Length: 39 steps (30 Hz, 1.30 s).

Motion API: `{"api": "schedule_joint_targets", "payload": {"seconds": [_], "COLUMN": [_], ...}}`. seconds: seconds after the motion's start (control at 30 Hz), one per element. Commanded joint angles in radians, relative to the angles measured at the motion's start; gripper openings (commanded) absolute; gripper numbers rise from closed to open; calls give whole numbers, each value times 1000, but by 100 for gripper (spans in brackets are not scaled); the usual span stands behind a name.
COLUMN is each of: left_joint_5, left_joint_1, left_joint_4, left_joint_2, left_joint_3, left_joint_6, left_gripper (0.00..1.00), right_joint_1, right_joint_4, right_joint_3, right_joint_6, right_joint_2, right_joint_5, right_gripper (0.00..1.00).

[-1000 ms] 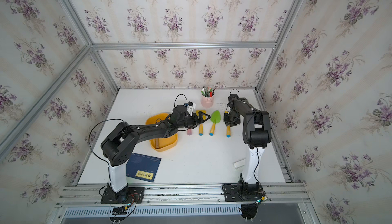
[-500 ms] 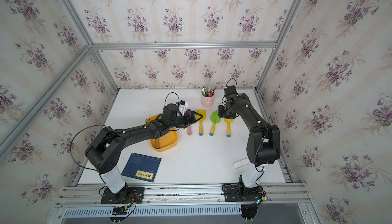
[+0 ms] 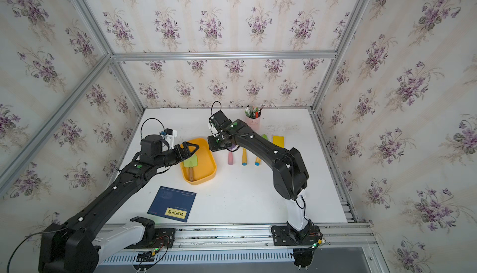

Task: Take the shovel out of the storage box
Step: Pick up the shovel from the storage box.

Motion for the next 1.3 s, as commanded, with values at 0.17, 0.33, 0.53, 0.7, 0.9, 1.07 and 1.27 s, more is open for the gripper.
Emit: {"api": "schedule_joint_targets", "payload": {"seconds": [0.17,0.33,0.53,0.7,0.9,1.07,1.27], "left_joint_5": [157,197,210,271,331,309,314], "left_joint_1": [231,289,305,341,386,388,387], "left_joint_4": [-8,111,128,153,151,113,116], "left_joint_2": [-71,-62,-46,-45,-35,-64,-61], "left_joint_3": [-157,-245,-252,-278,-271,-268,-265], "left_joint_6": [-3,-47,-39,-53,-53,-33,-36], "left_gripper": [89,88,87,88,88,89,89], "right_joint_1": [76,101,118,128,144,148,150], "right_joint_4": [-14,-8,-37,-65,-93,-118,-125], "right_joint_3": [136,144,201,227,248,253,273], "right_joint_6": [-30,-46,-76,-91,-94,-97,-87], "right_joint_2": [192,250,335,377,410,438,467], "right_joint_5": [-37,-24,-9,17,42,110,130], "right_gripper": [32,43,45,45,45,45,43]}}
